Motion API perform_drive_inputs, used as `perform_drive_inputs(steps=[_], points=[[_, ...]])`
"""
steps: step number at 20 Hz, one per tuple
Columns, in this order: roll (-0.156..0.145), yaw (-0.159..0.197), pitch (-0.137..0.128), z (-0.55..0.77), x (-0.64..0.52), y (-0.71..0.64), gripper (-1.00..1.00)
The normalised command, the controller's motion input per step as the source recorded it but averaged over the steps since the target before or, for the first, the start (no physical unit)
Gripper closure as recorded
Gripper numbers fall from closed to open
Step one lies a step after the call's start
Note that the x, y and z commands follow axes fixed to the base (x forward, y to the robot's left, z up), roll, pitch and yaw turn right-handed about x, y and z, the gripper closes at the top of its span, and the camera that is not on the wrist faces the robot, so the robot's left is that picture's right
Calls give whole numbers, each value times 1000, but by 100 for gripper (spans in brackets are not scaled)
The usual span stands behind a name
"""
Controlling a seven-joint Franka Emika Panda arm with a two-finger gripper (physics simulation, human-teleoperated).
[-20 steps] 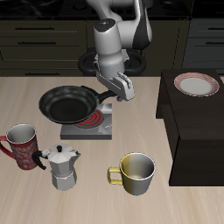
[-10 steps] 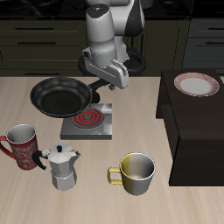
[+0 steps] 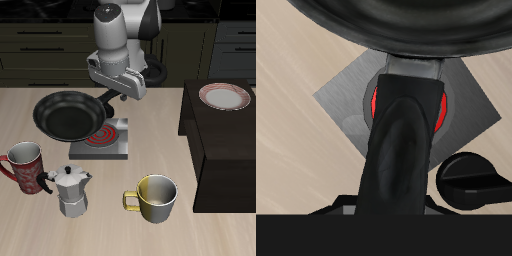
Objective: Place the frying pan on the top layer of the shelf
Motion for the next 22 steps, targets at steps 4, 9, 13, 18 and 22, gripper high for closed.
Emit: perform_drive_inputs(steps=[4,9,13,18,22], points=[[6,154,58,25,90,-98,100],[7,131,1,71,-4,4,100],[-1,142,-16,113,-32,-38,100],[-4,175,0,14,20,43,100],[-15,128,1,78,-16,-40,100]])
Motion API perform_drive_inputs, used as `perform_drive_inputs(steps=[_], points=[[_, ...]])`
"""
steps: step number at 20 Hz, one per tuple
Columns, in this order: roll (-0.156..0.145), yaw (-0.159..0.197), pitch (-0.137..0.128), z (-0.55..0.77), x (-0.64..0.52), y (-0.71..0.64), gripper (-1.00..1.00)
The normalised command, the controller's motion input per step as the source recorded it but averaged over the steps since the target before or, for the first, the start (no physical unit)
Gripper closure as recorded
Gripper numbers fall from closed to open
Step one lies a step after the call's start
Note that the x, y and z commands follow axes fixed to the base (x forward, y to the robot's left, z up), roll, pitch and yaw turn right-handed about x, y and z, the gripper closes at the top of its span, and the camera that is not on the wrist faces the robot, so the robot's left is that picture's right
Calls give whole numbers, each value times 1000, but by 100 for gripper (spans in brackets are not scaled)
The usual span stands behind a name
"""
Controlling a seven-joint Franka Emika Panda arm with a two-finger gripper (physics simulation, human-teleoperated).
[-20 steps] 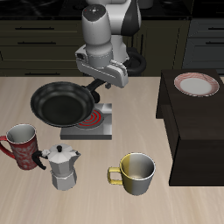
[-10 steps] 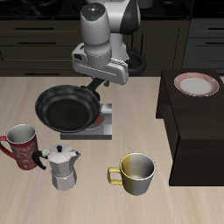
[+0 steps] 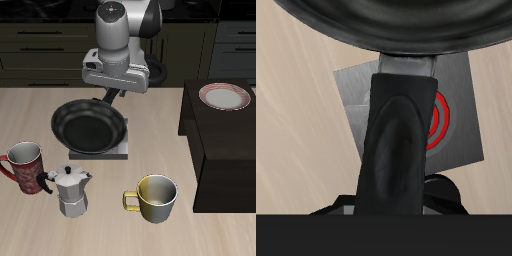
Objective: Place the frying pan on the top layer of the shelf
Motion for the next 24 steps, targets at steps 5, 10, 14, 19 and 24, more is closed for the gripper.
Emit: perform_drive_inputs(steps=[5,10,14,19,24], points=[[-2,129,-4,55,13,33,100],[-13,124,-19,128,-71,28,100],[-23,107,-20,99,-59,-15,100],[-3,53,-2,54,-47,0,100],[-1,160,-19,105,15,-21,100]])
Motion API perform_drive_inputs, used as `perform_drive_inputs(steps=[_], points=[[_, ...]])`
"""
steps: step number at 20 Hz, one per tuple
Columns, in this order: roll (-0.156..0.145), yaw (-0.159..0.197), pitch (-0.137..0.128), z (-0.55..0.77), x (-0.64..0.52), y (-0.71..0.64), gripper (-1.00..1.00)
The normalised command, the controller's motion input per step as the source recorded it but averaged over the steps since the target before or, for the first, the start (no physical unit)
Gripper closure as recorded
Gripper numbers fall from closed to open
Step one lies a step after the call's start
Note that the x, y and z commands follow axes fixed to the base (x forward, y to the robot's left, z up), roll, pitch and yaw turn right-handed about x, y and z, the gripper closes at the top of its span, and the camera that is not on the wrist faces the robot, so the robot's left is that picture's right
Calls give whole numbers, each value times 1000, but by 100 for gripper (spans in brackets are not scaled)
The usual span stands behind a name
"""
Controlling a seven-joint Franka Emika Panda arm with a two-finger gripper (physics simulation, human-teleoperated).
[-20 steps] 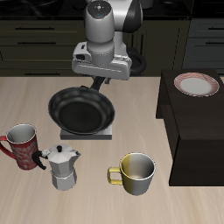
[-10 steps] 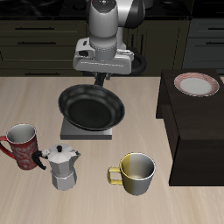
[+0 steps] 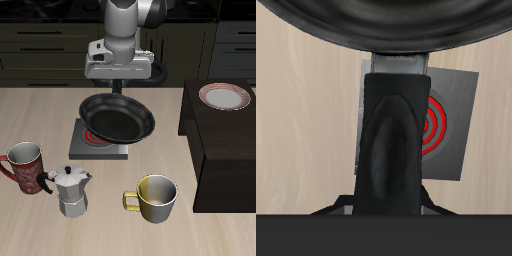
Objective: Place the frying pan on the top layer of the shelf
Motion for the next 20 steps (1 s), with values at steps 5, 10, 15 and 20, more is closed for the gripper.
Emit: perform_drive_inputs(steps=[5,10,15,20], points=[[-19,115,-28,73,55,-39,100],[-22,48,-21,112,119,-91,100],[-14,70,-10,-29,83,2,100],[-10,46,-7,19,71,19,100]])
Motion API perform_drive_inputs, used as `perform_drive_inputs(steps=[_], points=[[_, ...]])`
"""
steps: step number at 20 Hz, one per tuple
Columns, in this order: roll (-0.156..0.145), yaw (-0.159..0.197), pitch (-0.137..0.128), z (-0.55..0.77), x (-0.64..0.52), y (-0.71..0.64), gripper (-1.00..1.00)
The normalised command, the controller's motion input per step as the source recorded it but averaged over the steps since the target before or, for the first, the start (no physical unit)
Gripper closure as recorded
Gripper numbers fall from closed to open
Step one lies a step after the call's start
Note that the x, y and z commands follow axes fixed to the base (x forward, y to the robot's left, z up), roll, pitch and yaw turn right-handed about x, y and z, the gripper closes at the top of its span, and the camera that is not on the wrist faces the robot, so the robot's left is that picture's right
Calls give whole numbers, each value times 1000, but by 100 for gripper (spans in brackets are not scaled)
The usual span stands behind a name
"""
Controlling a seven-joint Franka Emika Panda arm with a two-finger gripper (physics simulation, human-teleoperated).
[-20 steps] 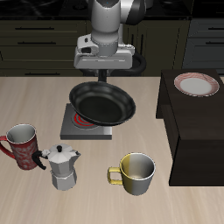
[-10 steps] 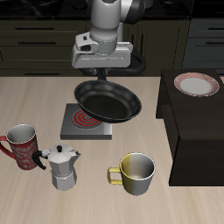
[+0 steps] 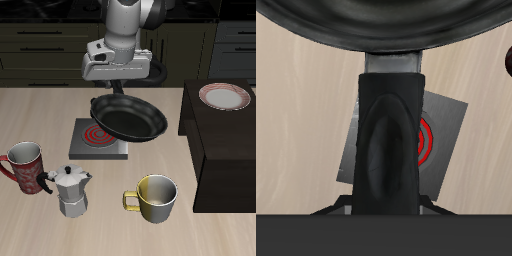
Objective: Place the frying pan on the top layer of the shelf
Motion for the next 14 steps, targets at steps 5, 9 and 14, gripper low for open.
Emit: perform_drive_inputs(steps=[5,9,14], points=[[-4,15,13,-37,3,74,100],[15,17,8,-29,44,115,100],[17,10,5,-6,26,102,100]])
